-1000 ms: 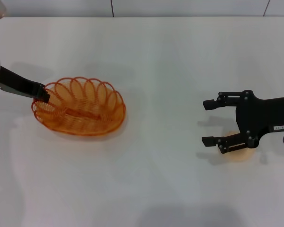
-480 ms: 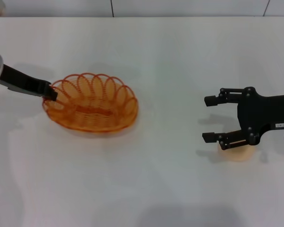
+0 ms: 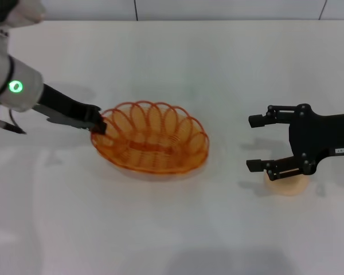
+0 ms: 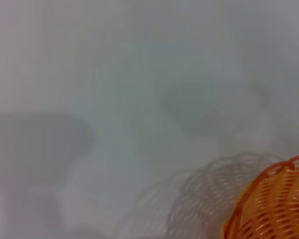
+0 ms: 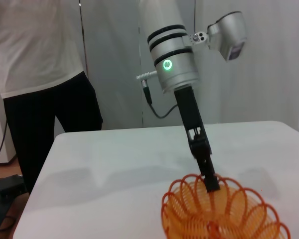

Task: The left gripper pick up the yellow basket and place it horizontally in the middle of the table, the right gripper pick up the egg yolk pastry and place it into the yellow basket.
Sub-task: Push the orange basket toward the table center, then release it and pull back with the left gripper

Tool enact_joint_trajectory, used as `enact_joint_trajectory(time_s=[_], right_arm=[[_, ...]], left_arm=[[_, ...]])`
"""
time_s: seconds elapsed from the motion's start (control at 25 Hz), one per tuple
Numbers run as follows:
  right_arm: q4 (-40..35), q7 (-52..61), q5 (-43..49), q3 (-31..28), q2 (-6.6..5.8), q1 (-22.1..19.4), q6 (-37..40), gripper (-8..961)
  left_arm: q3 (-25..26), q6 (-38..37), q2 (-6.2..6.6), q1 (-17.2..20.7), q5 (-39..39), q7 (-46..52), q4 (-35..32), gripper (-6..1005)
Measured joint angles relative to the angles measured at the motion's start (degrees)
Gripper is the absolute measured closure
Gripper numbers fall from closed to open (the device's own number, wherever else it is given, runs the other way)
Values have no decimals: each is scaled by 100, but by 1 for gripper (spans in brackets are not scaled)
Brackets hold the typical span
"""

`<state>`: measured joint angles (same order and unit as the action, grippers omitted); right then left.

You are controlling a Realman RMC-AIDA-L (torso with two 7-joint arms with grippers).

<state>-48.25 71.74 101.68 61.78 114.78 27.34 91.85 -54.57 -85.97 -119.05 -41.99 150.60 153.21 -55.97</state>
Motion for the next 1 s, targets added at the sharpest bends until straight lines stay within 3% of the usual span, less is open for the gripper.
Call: enact_joint_trajectory(time_s=[0.24, 0.36, 1.0], right_arm=[[-1, -11, -1, 0, -9, 0, -5, 98], [-1, -24, 0, 0, -9, 7, -26, 98], [-1, -56, -1, -50, 7, 26, -53, 98]], left_arm=[[-1079, 394, -22, 201, -408, 793, -279, 888], [-1326, 509, -28, 278, -565, 1076, -426, 875], [-1344, 566, -26, 420, -962, 1076, -430, 807]])
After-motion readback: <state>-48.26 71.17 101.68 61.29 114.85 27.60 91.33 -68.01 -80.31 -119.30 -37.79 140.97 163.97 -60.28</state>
